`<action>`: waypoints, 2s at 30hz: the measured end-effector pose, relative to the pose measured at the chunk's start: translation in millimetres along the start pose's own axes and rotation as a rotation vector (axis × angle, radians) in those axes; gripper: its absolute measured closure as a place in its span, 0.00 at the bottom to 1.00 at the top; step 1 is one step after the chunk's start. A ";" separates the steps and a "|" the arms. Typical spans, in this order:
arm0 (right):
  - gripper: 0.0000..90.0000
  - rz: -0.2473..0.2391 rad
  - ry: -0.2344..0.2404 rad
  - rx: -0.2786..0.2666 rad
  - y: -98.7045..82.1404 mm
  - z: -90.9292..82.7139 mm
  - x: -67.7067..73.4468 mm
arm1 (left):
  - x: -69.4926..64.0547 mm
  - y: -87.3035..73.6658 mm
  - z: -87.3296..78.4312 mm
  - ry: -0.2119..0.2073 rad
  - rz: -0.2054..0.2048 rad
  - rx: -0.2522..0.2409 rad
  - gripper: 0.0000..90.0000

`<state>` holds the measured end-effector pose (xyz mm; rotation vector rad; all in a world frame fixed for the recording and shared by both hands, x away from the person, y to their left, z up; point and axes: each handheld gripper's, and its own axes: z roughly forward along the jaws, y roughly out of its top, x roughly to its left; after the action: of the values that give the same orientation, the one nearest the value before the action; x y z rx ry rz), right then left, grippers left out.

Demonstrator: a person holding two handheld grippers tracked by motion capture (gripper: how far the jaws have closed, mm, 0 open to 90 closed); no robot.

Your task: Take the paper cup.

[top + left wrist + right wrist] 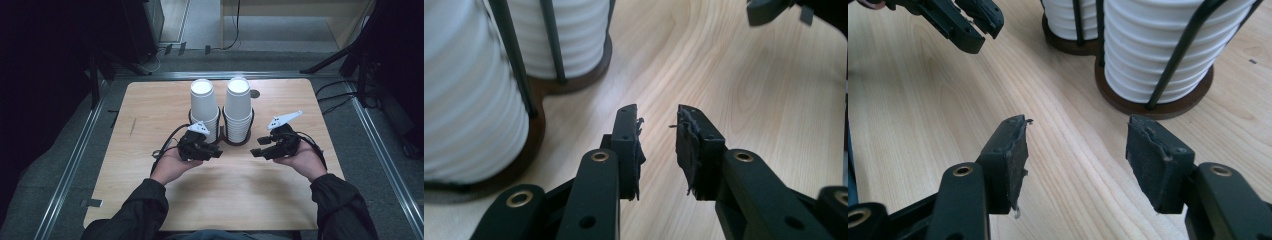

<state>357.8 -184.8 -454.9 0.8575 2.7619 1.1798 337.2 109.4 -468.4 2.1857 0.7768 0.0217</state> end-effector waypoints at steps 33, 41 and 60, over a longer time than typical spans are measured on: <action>0.39 -0.026 -0.101 -0.092 68.2 -36.2 -16.1 | -15.8 54.7 21.0 0.207 -0.088 -0.064 1.00; 0.28 -0.020 -0.120 -0.145 94.2 -37.9 -15.8 | -10.0 59.7 22.9 0.248 -0.155 -0.110 1.00; 0.18 -0.003 -0.153 -0.114 143.2 -16.5 -13.9 | -9.9 65.0 25.0 0.275 -0.171 -0.129 1.00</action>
<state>434.5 -121.8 -349.4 0.8913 2.5478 1.2034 369.7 55.0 -437.9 2.0110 1.0839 0.2839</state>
